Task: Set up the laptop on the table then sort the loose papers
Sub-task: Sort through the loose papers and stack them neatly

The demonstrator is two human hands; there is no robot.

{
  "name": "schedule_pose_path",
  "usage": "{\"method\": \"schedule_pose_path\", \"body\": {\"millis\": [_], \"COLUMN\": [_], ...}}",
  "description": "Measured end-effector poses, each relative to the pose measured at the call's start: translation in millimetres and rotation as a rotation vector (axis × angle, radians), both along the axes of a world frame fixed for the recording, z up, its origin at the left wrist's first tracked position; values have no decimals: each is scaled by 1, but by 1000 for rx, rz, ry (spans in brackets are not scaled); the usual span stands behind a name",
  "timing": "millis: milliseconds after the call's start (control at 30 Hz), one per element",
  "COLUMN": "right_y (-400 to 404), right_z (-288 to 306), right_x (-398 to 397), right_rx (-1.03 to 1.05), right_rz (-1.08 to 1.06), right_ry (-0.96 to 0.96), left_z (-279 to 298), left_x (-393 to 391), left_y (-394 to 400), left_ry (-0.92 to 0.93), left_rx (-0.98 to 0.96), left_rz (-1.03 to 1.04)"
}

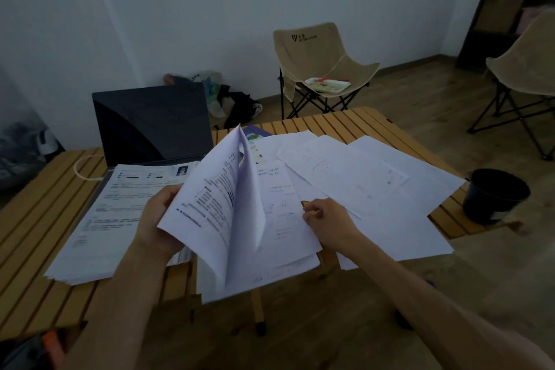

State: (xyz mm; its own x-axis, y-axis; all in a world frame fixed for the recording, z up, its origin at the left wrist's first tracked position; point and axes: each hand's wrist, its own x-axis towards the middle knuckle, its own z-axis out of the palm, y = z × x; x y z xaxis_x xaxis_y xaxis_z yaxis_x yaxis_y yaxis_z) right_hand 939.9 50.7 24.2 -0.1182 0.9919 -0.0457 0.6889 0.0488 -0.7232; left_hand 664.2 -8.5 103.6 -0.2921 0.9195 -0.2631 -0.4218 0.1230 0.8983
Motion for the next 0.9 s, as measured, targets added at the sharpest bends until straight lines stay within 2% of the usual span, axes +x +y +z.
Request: {"method": "schedule_pose_path", "body": {"millis": [67, 100, 133, 167, 200, 233, 267, 333, 433, 467, 567, 633, 700, 767, 900], "right_y": [0, -2, -7, -12, -20, -26, -32, -36, -30, -27, -17, -13, -12, -13, -13], "right_z": [2, 7, 16, 25, 35, 41, 48, 48, 44, 43, 39, 38, 39, 38, 31], "right_x": [-5, -10, -15, -23, -33, -42, -49, -58, -57, -56, -50, -46, -42, -42, -45], "right_rx": [76, 88, 29, -106, -292, -439, -524, -610, -635, -605, -471, -426, -464, -497, -521], "right_rz": [-21, -30, -45, -58, -55, -28, 24, 51, -85, -132, -267, -304, -272, -226, -143], "right_ry": [-46, 5, 148, 370, 644, 860, 979, 1097, 1255, 1272, 1018, 959, 1002, 943, 792], "left_z": [-28, -49, -62, -66, -58, -41, -29, -17, -9, -9, -5, -6, -14, -24, -36], "left_x": [-33, -53, -57, -51, -35, -17, 3, 19, 2, -5, -24, -34, -39, -41, -41], "left_y": [17, 28, 34, 31, 22, 9, -1, -7, 1, 2, -1, 1, 6, 12, 19], "left_ry": [-62, -53, -55, -125, -184, -152, -147, -199, -94, -4, 145, 218, 245, 257, 374], "left_rx": [70, 104, 174, 208, 176, 126, 87, 105, 7, -16, -21, -76, -198, -270, -223], "left_rz": [47, 71, 64, -8, -89, -97, -79, -151, -121, -118, -162, -184, -183, -193, -133]}}
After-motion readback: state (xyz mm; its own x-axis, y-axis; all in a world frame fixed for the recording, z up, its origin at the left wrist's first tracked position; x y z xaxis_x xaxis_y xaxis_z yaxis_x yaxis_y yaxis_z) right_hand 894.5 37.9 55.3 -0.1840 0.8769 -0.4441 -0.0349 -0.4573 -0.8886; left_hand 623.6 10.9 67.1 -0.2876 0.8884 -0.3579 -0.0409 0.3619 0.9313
